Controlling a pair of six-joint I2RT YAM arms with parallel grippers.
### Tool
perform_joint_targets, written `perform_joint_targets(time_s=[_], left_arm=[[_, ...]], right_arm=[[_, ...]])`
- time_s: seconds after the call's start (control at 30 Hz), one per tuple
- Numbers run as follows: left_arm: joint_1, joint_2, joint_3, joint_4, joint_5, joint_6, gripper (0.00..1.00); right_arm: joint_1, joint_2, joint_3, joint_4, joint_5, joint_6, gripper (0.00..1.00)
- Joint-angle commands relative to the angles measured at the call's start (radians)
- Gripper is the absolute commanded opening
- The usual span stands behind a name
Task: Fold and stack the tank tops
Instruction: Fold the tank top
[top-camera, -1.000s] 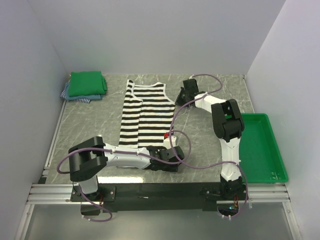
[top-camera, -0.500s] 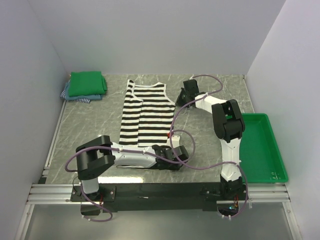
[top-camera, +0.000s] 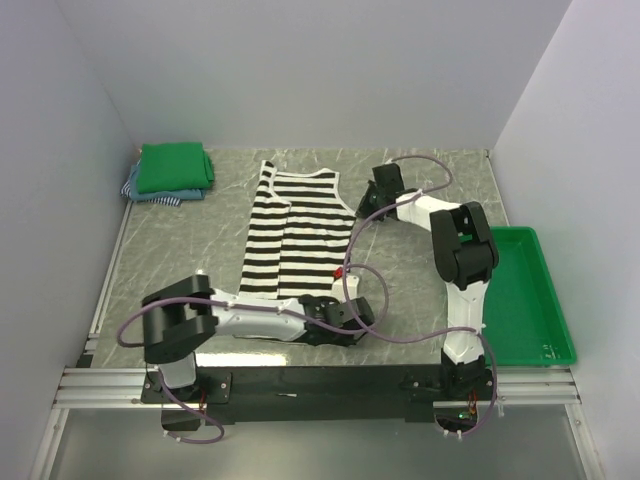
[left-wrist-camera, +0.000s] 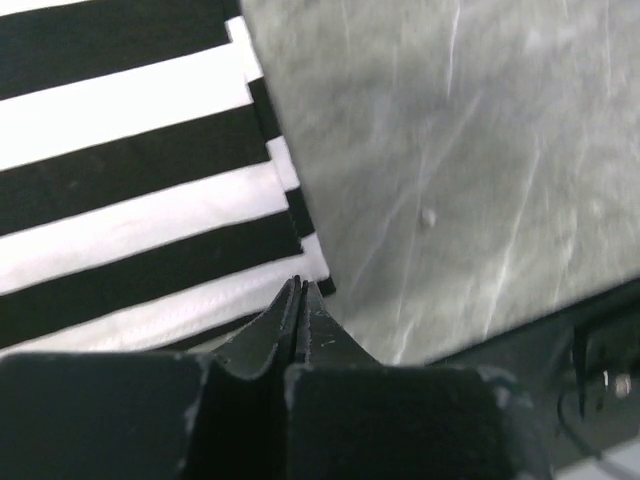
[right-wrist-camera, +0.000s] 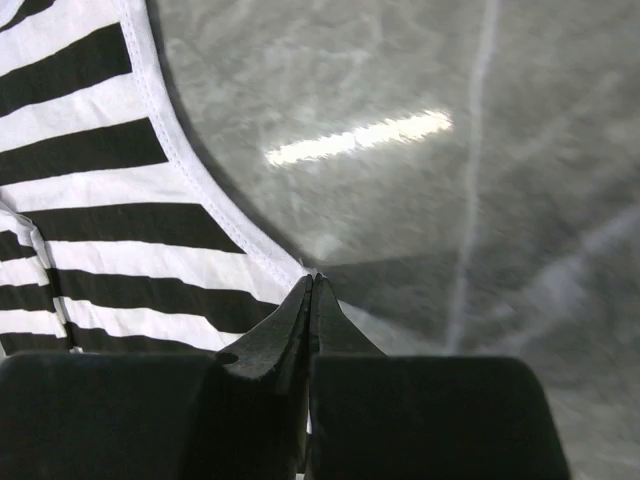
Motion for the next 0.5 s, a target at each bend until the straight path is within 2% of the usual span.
perform_joint_targets(time_s=[0.0,0.23,0.47], left_arm=[[-0.018,-0.133,-0.052,0.058,0.017,0.021,0.01],[-0.047,-0.199,-0.069,0.116,0.054,0.020,0.00],[-0.046,-0.262,-0.141,0.121,0.015,-0.017,0.01]], right_arm=[[-0.040,-0.110,-0.059,-0.021,0.007,0.015,0.00],[-0.071,-0.217,-0.149,-0.032,0.020,0.010,0.00],[-0.058,-0.246,-0.137,-0.069,0.017,0.003,0.00]])
